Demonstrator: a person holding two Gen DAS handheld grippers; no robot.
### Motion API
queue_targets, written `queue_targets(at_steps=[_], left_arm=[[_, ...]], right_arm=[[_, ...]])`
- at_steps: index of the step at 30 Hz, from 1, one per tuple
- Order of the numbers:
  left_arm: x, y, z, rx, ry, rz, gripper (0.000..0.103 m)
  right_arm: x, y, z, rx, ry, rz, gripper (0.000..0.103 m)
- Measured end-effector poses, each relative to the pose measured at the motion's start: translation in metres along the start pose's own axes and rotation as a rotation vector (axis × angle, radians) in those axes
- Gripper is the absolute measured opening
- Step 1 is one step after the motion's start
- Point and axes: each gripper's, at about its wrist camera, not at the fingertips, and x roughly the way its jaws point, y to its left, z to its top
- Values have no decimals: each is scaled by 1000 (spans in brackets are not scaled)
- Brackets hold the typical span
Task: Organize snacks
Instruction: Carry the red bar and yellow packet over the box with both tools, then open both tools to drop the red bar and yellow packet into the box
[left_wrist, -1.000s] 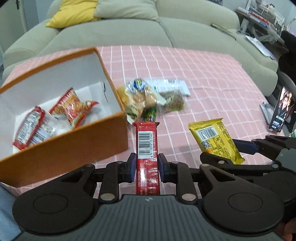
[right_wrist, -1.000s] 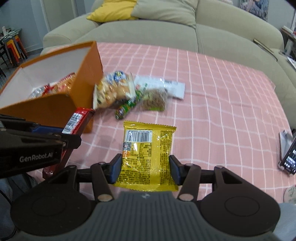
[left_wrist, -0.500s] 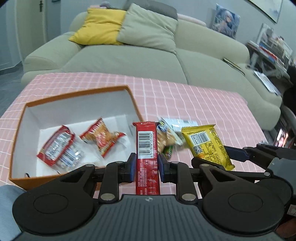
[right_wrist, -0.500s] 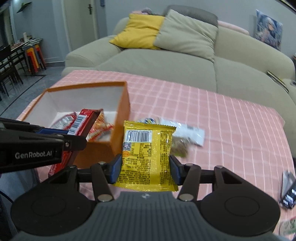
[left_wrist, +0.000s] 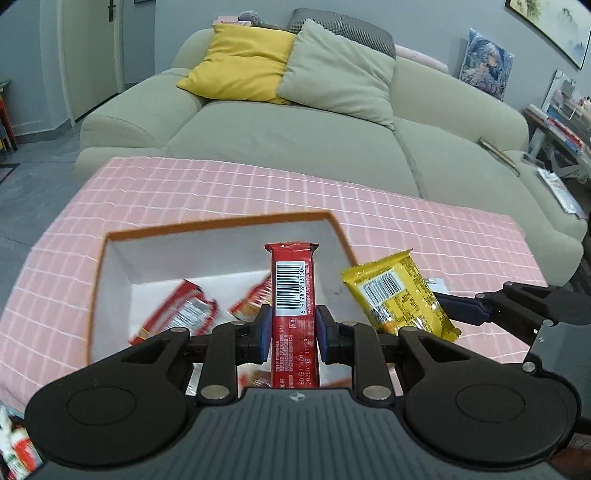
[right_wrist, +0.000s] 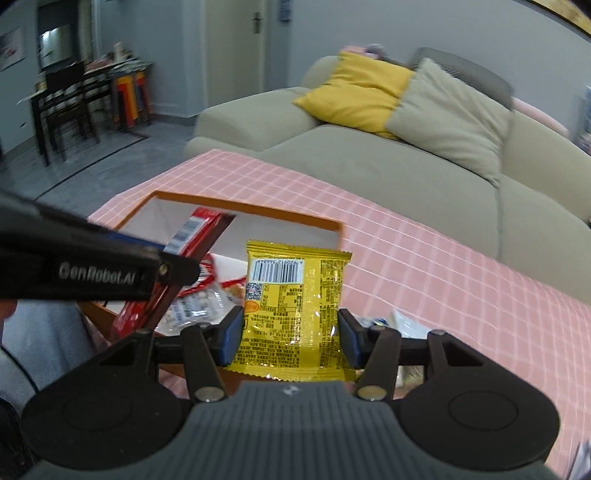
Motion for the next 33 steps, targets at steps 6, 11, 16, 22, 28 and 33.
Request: queue_targets(at_steps=[6,11,16,22,28,33], left_arm=[[14,29,15,15,69,34,27],[41,46,18,-4,169,34,27],[68,64,16,-17,271,44,27],[93,77,10,13,384,67,24],[113,81,6,43,457,70,22],[125,84,3,41,483,68,22]], right_arm=[[35,3,30,-21,66,76,51],[77,9,48,-19,185,158,51],[113,19,51,-11,288,197,51],[149,21,47,25,397,223,51],[171,25,39,53,471,236,51],[183,29,32,62,518,226,51]])
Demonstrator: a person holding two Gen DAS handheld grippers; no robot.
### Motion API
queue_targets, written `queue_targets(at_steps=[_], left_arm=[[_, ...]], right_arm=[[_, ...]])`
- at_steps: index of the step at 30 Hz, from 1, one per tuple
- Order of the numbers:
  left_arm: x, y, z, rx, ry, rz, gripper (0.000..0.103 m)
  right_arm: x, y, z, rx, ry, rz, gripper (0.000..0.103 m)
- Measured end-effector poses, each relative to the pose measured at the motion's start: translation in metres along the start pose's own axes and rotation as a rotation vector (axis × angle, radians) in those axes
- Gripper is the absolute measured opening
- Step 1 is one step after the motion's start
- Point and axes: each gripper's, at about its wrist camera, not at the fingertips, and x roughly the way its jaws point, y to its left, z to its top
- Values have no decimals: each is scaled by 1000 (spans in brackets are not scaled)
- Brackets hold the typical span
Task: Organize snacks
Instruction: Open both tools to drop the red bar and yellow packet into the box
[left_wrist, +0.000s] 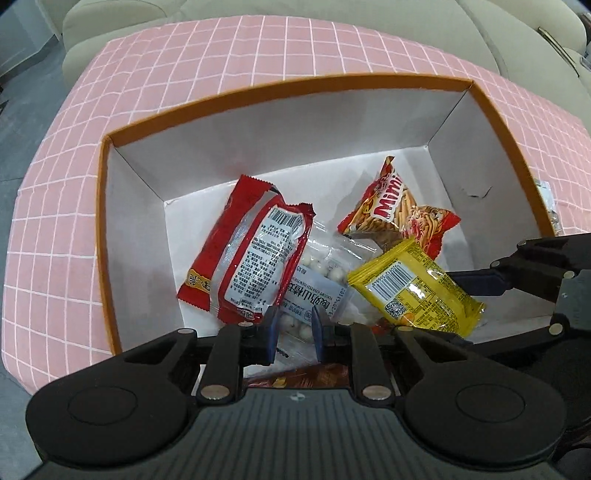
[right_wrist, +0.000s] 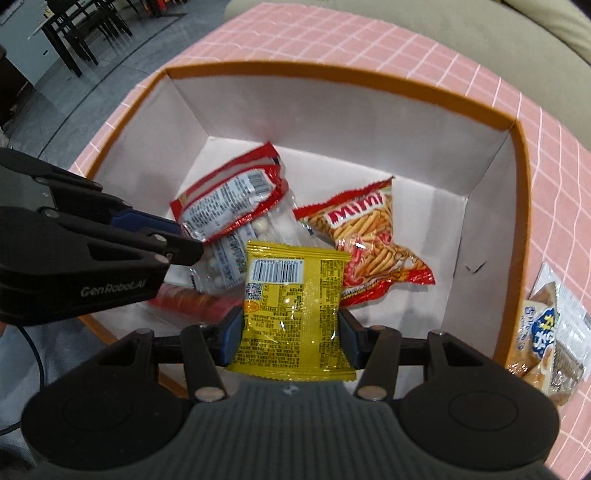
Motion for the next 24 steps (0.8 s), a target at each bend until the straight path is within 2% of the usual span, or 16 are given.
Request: queue_targets(at_steps=[16,18,24], left_arm=[[1,-3,-3,20,-13,-9,24],[0,-5,-4,25,-15,-8,25],[-10,-8,-6,28,-33,1,35]], right_arm=[[14,-8,-3,33,66,-34,53],[12,-8,-3,34,66,-37,55],[0,-5,-2,16,40,-38,71]])
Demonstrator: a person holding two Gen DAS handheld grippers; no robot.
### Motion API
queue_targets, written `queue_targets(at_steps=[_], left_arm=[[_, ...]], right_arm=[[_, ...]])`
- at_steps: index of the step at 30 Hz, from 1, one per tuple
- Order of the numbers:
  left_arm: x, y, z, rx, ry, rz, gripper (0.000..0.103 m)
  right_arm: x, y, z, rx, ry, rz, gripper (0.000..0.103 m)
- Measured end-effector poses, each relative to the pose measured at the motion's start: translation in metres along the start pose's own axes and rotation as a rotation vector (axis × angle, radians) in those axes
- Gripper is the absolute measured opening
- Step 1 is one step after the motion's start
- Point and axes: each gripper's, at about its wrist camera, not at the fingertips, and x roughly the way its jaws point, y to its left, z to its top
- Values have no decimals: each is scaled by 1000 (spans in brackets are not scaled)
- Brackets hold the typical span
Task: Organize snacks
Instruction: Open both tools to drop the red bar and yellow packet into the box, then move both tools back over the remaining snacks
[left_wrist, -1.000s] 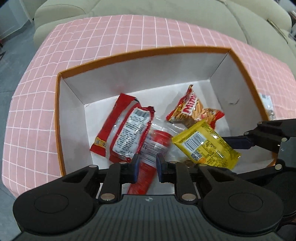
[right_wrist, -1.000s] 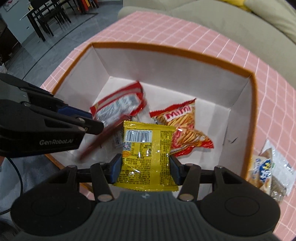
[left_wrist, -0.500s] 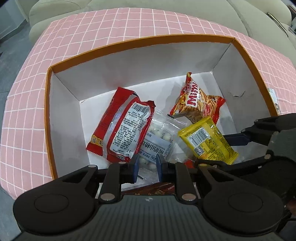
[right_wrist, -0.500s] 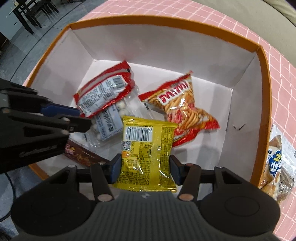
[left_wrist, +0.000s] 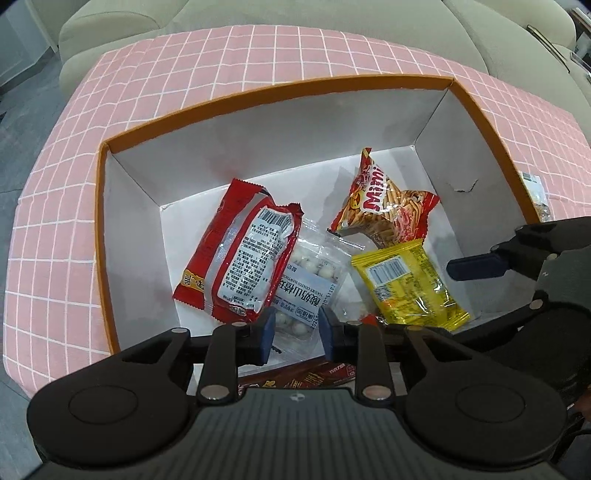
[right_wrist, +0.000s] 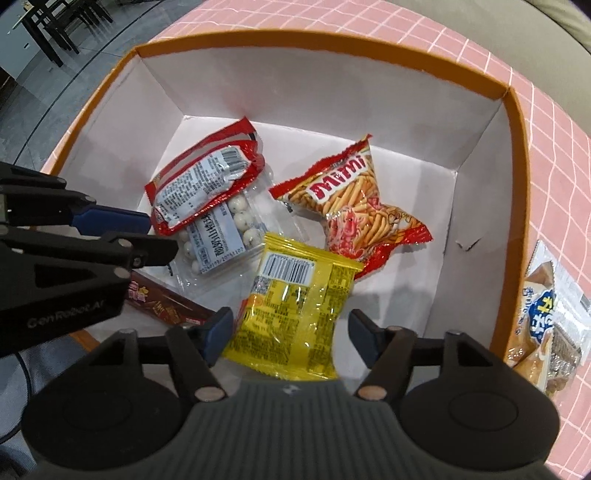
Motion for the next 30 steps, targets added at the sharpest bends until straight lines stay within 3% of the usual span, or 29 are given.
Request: queue_targets(at_steps=[5,11,17,30], left_arm=[[-14,-3,-5,-1,-35,8,52],[-34,-7,-14,-7,-99,20,66],[-63,-20,-24,-14,-205,17,71],[-113,-69,-49,12,-417,-6,72]], right_arm=[[-16,6,-4,-24,-48,-4,75],[-47,12,-16,-64,-141,-4,82],[-82,15,-37,-98,-265,-42,85],[-130,-7,-105,-57,-525,-118,86]])
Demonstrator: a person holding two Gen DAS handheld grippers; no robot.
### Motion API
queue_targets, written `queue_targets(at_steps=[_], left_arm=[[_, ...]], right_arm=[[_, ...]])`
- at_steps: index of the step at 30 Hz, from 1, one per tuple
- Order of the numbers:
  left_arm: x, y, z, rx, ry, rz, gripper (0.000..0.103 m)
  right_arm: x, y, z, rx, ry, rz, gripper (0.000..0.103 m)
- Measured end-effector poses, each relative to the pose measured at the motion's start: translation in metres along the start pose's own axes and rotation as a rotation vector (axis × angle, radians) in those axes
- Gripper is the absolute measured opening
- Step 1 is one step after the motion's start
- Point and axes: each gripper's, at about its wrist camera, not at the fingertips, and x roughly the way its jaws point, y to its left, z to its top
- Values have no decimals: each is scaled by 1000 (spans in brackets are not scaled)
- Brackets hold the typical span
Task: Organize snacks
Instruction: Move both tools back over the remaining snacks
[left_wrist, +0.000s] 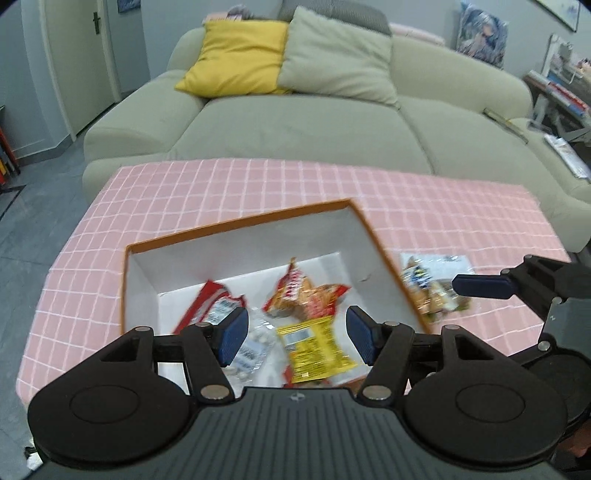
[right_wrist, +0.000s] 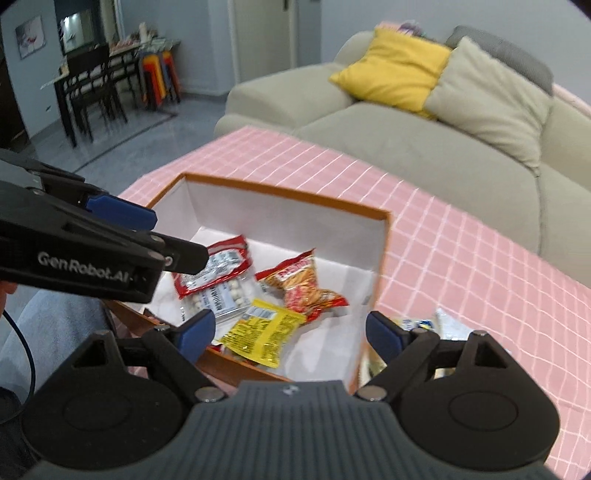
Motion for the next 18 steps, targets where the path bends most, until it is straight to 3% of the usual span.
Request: queue_targets(at_steps=[9,18], left_arm=[[-2,-46,-15,20,-50,-97,72],[11,-83,-37,39,-72,-164,72]], right_arm=[[-41,-28,-44,36,-123,-120,86],[-53,-52,-100,97,-143,-269,86]])
